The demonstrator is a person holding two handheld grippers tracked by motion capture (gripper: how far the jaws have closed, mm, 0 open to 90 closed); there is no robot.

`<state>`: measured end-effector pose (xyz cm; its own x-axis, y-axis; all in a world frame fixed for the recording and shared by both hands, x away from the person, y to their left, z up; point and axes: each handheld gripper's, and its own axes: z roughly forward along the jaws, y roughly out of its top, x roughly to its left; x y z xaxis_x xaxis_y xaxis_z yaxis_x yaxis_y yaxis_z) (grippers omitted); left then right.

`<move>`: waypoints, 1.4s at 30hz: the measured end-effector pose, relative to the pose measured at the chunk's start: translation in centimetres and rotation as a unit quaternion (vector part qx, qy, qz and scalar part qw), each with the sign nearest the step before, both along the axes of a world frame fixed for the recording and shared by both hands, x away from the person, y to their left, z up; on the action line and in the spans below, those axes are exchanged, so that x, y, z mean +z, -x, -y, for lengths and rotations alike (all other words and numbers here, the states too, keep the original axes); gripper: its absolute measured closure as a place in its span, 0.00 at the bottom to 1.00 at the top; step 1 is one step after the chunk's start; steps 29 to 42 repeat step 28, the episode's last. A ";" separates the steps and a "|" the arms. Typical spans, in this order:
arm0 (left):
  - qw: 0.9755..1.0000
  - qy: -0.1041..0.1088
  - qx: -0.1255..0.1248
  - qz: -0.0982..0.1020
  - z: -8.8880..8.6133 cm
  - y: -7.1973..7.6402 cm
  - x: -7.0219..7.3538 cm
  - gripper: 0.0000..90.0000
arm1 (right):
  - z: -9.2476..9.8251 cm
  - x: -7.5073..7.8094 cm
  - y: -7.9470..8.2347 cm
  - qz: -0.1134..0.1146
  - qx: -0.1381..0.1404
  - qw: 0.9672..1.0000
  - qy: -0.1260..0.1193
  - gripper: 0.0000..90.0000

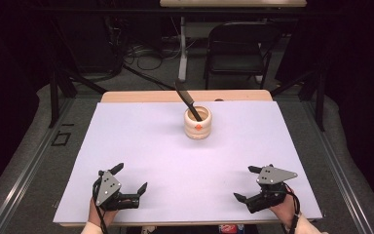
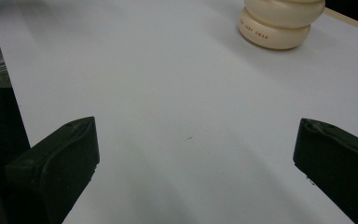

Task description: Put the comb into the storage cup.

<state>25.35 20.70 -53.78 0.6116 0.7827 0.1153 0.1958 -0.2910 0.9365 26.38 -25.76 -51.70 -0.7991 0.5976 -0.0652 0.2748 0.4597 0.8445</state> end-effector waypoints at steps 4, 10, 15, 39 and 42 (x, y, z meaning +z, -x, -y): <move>1.000 -0.001 -0.002 0.000 0.1 0.0 0.0 0.00 | 0.2 -0.1 0.2 -0.001 -0.001 1.000 0.001 0.00; 1.000 0.000 -0.001 0.001 0.0 0.0 0.0 0.00 | 0.5 -0.2 0.4 0.002 -0.002 1.000 0.000 0.00; 1.000 0.000 -0.001 0.000 0.1 0.0 0.0 0.00 | 0.6 -0.4 0.5 -0.001 -0.004 1.000 0.002 0.00; 1.000 -0.001 -0.003 0.000 0.1 0.0 0.0 0.00 | 0.8 -0.3 0.7 0.008 -0.003 1.000 -0.003 0.00; 1.000 -0.001 -0.003 0.000 0.1 0.0 0.0 0.00 | 0.8 -0.3 0.7 0.008 -0.003 1.000 -0.003 0.00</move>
